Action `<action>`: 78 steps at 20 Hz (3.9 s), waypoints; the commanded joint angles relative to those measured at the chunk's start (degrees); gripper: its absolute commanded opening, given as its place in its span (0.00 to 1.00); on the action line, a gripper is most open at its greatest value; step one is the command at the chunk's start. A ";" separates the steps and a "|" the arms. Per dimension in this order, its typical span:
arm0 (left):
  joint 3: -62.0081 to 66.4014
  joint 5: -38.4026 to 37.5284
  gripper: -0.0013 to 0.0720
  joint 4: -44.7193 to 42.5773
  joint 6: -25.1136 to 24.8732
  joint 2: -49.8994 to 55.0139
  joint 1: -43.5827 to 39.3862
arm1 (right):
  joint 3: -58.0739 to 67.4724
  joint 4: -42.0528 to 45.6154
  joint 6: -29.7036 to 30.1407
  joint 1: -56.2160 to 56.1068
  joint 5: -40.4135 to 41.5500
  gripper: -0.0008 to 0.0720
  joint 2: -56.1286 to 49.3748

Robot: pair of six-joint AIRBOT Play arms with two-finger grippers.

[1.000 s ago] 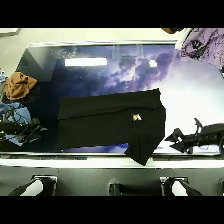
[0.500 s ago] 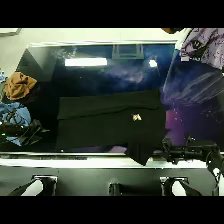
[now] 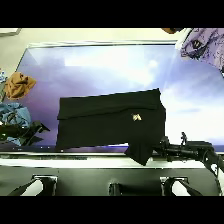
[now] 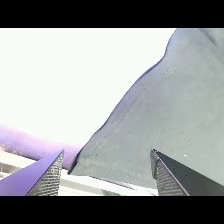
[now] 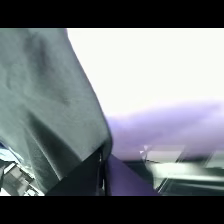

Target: Fold the clothes and pants, and hang the long-sleeved shirts on hangers.

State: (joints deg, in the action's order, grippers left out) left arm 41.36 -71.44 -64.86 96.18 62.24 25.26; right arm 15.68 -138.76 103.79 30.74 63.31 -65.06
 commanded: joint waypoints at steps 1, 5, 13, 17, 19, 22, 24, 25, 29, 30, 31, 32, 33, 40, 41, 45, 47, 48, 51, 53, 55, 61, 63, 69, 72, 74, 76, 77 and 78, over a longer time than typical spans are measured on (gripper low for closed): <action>-1.22 -0.81 0.86 0.00 -2.58 0.11 0.07 | 0.15 -0.35 2.58 0.00 -1.55 0.05 -1.77; -6.05 -0.87 0.86 0.81 -5.62 0.28 0.07 | 0.44 -0.31 2.69 0.02 -0.81 0.05 -0.57; -11.69 0.61 0.84 5.88 -9.73 2.82 -0.15 | 0.44 -0.31 2.23 0.00 -0.17 0.05 1.14; -11.69 2.14 0.83 6.01 -9.86 5.42 -2.16 | 0.44 -0.33 2.21 0.00 -0.13 0.05 1.14; -11.67 4.07 0.42 6.03 -9.84 6.10 -3.43 | 0.44 -0.33 2.23 0.02 0.20 0.05 1.14; -11.65 5.09 0.04 6.47 -9.92 6.14 -4.11 | 0.57 -0.22 2.27 0.00 0.66 0.05 1.14; -11.37 4.94 0.04 6.45 -9.90 5.81 -4.11 | 2.05 -0.07 2.40 0.02 1.20 0.05 1.14; -10.93 4.35 0.04 6.43 -9.90 5.27 -4.09 | 3.61 0.11 2.45 0.02 2.27 0.04 1.22; -8.83 0.33 0.04 4.98 -8.28 -1.07 -3.91 | 12.02 6.91 -3.17 0.02 8.76 0.04 6.91; -8.90 -0.79 0.04 3.56 -6.75 -3.89 -3.91 | 14.10 9.99 -6.03 0.00 10.73 0.04 9.40; -8.92 -2.12 0.04 1.51 -4.98 -6.58 -3.93 | 15.93 12.90 -9.09 0.00 13.00 0.04 12.46; -8.92 -3.74 0.04 -0.33 -3.39 -9.81 -3.93 | 17.11 14.69 -11.39 0.00 15.15 0.04 15.50; -8.92 -5.31 0.04 -1.51 -2.89 -13.00 -3.93 | 18.05 16.09 -13.27 0.00 17.53 0.04 18.78; -8.74 -4.31 0.04 -1.38 -1.22 -20.02 -5.77 | 24.44 13.22 -17.62 0.00 21.18 0.04 25.35; -8.24 -2.75 0.03 -1.38 -1.18 -18.67 -7.08 | 25.75 11.80 -17.55 0.00 20.13 0.04 23.32; -3.56 4.07 0.03 -1.40 -1.14 -11.02 -10.99 | 32.24 11.19 -15.13 -8.66 11.67 0.04 11.02; 0.44 6.03 0.04 -1.42 -1.18 -5.64 -11.85 | 36.70 11.98 -15.82 -15.21 5.31 0.04 3.26; 2.64 6.91 0.04 -1.46 -1.25 -2.93 -12.33 | 39.58 13.77 -16.90 -17.62 3.43 0.04 -0.79; 10.38 9.75 0.03 -1.88 -1.86 6.14 -14.60 | 47.65 17.09 -18.16 -20.76 0.50 0.04 -10.45; 15.69 10.47 0.04 -2.78 -1.84 11.98 -15.96 | 52.13 17.94 -18.38 -20.76 -0.48 0.04 -15.06; 20.46 10.47 0.04 -3.39 -1.86 17.11 -16.81 | 55.74 19.67 -18.80 -20.76 -1.09 0.04 -18.69; 28.96 10.51 0.04 -4.44 -1.84 27.47 -18.56 | 59.54 19.37 -18.69 -20.79 -5.27 0.04 -25.81; 30.34 10.60 0.04 -4.87 -1.86 29.92 -19.37 | 59.54 19.43 -17.99 -21.14 -7.06 0.04 -27.36; 32.02 13.44 0.58 -4.85 -0.20 31.47 -20.39 | 60.35 19.39 -18.03 -21.99 -6.29 0.25 -30.23; 35.89 10.10 0.77 -5.38 -0.07 29.70 -19.50 | 66.86 19.47 -16.98 -16.41 4.87 0.65 -29.99; 37.77 8.70 0.77 -7.54 0.22 27.34 -19.28 | 69.44 18.73 -14.58 -10.93 11.02 0.78 -30.01; 38.23 8.74 0.77 -8.76 0.87 24.90 -19.32 | 69.40 16.48 -10.05 -6.49 15.41 0.90 -30.71; 38.23 8.72 0.77 -8.74 0.96 24.06 -19.30 | 69.40 15.72 -7.48 -5.16 17.44 0.91 -31.71; 38.21 8.61 0.77 -8.74 0.98 23.41 -19.30 | 69.40 14.73 -6.01 -4.31 18.49 0.92 -32.96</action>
State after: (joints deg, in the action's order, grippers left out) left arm 78.70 -62.22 -72.42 96.57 87.99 5.85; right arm 84.12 -121.32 92.05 22.13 74.43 -96.18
